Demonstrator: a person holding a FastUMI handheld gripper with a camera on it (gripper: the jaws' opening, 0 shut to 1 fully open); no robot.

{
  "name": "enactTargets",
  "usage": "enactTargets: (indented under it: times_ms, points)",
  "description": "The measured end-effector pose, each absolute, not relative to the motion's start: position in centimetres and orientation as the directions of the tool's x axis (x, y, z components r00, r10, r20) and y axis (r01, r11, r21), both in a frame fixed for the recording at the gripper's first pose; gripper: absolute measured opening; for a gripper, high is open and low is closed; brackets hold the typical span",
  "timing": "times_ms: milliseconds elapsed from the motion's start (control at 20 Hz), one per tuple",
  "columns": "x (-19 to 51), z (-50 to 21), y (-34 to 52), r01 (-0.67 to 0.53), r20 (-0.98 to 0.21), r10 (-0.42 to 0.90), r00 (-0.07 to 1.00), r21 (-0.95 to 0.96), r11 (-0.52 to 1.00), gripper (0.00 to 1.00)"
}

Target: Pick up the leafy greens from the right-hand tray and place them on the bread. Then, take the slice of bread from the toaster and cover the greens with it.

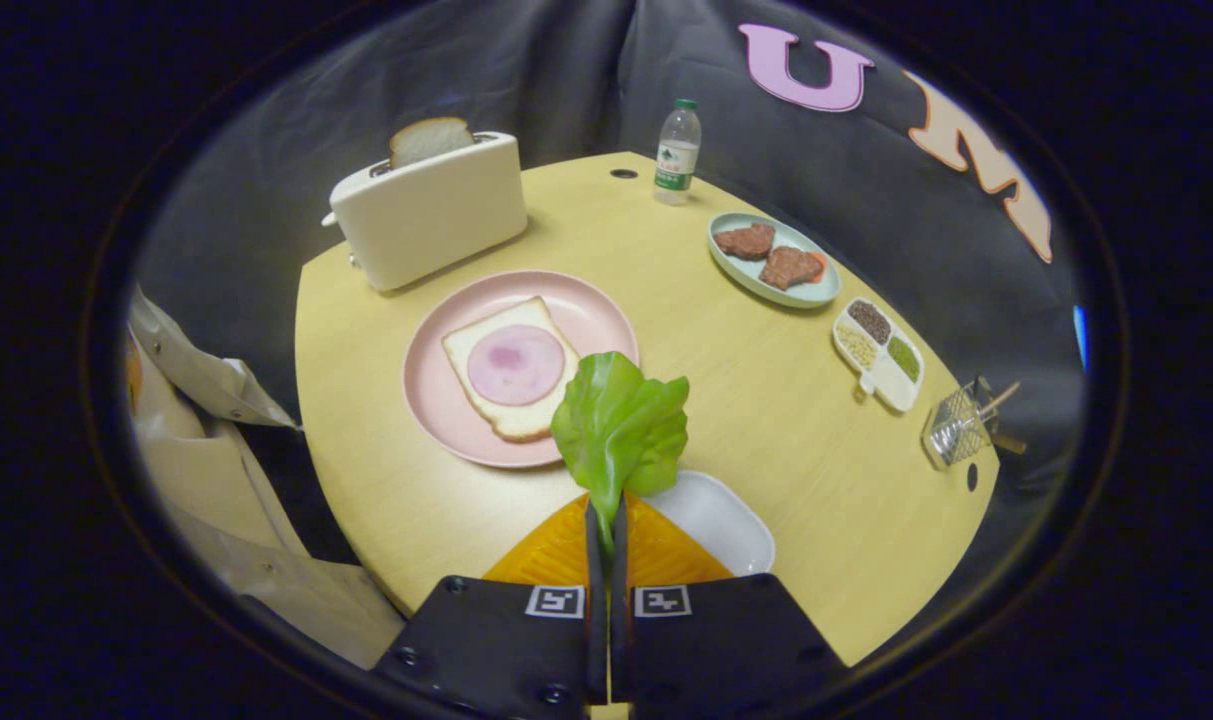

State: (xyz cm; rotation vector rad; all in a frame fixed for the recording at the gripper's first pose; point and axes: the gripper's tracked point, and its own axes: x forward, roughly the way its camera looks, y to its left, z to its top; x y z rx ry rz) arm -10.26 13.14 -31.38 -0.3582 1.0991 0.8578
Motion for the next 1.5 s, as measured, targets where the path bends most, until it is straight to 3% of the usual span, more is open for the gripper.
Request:
enactTargets:
  times_ms: [1150,1400,1500]
  points:
    - [-12.1,-32.8,28.7,-0.845,-0.852,0.523,0.011,0.272,0.46,0.05]
    - [-12.2,-34.6,28.8,-0.849,-0.876,0.482,-0.007,0.26,0.46,0.08]
    - [-11.8,-35.4,28.6,-0.845,-0.889,0.458,0.001,0.245,0.476,0.14]
